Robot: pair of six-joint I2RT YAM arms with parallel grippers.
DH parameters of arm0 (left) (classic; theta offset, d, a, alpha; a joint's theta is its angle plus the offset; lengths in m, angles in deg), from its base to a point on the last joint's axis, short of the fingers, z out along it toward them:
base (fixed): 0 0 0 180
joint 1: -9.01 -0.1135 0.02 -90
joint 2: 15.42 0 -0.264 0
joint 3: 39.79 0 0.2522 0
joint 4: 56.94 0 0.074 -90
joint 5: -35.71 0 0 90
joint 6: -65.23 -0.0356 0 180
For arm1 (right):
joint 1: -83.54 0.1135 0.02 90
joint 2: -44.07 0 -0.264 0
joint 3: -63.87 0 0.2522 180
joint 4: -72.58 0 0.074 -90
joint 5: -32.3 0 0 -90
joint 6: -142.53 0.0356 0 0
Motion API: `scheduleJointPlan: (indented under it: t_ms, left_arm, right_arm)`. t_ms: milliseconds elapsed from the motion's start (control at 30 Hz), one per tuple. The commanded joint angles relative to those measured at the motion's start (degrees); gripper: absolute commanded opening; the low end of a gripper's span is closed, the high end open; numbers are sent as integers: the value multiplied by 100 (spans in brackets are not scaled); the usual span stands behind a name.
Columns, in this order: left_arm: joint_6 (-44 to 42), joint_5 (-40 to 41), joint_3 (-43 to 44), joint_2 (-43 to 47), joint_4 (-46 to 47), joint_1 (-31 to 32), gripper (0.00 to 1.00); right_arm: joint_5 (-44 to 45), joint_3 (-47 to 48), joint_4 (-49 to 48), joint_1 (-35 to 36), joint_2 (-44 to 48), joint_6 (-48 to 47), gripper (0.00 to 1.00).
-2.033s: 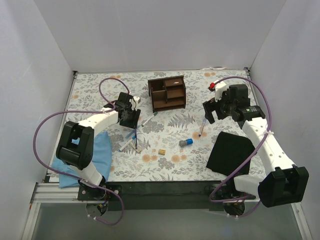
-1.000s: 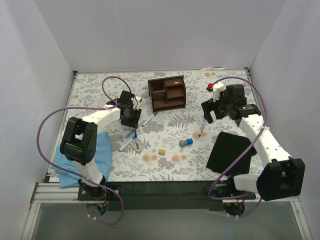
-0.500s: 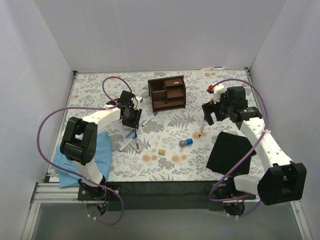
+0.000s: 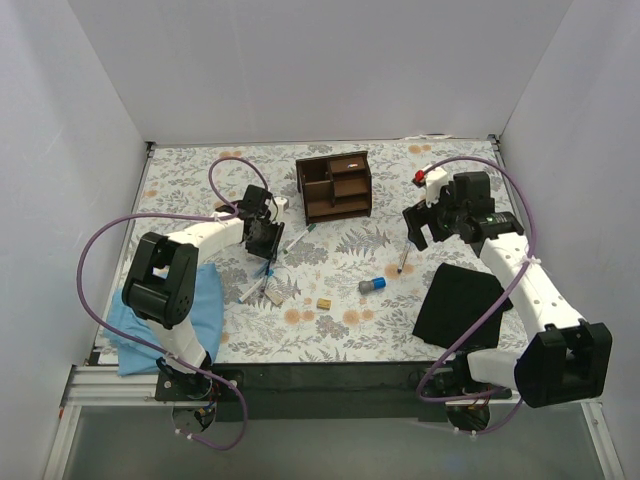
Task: Sort the stationery into containers
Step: Pick up the pen from the center of the board, then place the pen in the storage box.
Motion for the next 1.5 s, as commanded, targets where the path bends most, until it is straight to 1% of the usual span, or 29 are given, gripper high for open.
scheduleJointPlan:
  t_ms: [0, 67, 100, 133, 167, 200, 333, 433, 500, 633, 700, 800, 833, 933, 967, 1033, 1067, 1100, 1133, 1200, 1267, 1333, 1367, 1467]
  left_arm:
    - [-55, 83, -132, 111, 71, 39, 22]
    - [-64, 31, -194, 163, 80, 39, 20]
    - [-64, 22, -203, 207, 80, 39, 14]
    - [-73, -22, -194, 225, 89, 39, 12]
    - [-73, -31, -194, 242, 97, 39, 8]
    - [-47, -22, -186, 312, 106, 48, 0]
    - [-29, -154, 33, 523, -51, 57, 0]
    - [76, -329, 481, 664, -359, 48, 0]
    - [138, -531, 1006, 656, -761, 57, 0]
    - [208, -901, 1905, 638, -1264, 48, 0]
    - [208, -1032, 2325, 664, -1239, 48, 0]
    - [173, -1059, 2617, 665, -932, 48, 0]
    - [173, -1112, 2827, 630, -905, 57, 0]
    - [217, -1322, 3066, 471, -1001, 57, 0]
    - [243, -1375, 3023, 480, -993, 57, 0]
    - [217, -1472, 2725, 707, -468, 48, 0]
    - [182, -1507, 2315, 813, -161, 48, 0]
    - [130, -1499, 2102, 918, 565, 48, 0]
    - [121, -1464, 1934, 1111, 929, 48, 0]
    - [112, -1455, 1801, 1113, 1431, 65, 0]
    - [103, -1516, 2020, 921, 1320, 74, 0]
    - [94, -1586, 2152, 884, 1004, 65, 0]
    - [77, -1621, 2092, 954, 924, 65, 0]
    - [77, -1683, 1434, 1322, 862, 74, 0]
  right_arm:
    - [-174, 493, 32, 14, -321, -194, 98]
    - [-165, 599, 32, 5, -427, -203, 98]
    - [-165, 695, 32, 14, -523, -194, 98]
    - [-183, 739, 41, 5, -550, -168, 98]
    - [-192, 774, 41, 5, -585, -168, 98]
    - [-183, 827, 41, 5, -620, -176, 98]
    - [-148, 897, 49, 14, -655, -194, 98]
    - [-121, 968, 67, 14, -656, -203, 98]
    - [-95, 977, 76, 5, -647, -185, 98]
    - [28, 1003, 111, 14, -586, -106, 98]
    - [63, 1030, 146, 14, -550, -97, 98]
    - [125, 1117, 199, 14, -524, -89, 97]
    - [133, 1144, 234, 22, -532, -71, 97]
    - [169, 1214, 278, 14, -550, -18, 97]
    - [195, 1232, 278, 14, -559, -1, 97]
    - [239, 1267, 278, 22, -576, 52, 97]
    - [274, 1267, 278, 14, -594, 78, 97]
    - [292, 1284, 287, 22, -611, 105, 96]
    - [292, 1319, 278, 23, -612, 131, 97]
    - [327, 1372, 304, 31, -638, 140, 96]
    - [379, 1460, 339, 31, -655, 114, 96]
    - [406, 1469, 366, 31, -673, 79, 96]
    - [423, 1460, 348, 31, -664, 61, 96]
    - [415, 1364, 339, 31, -638, 61, 96]
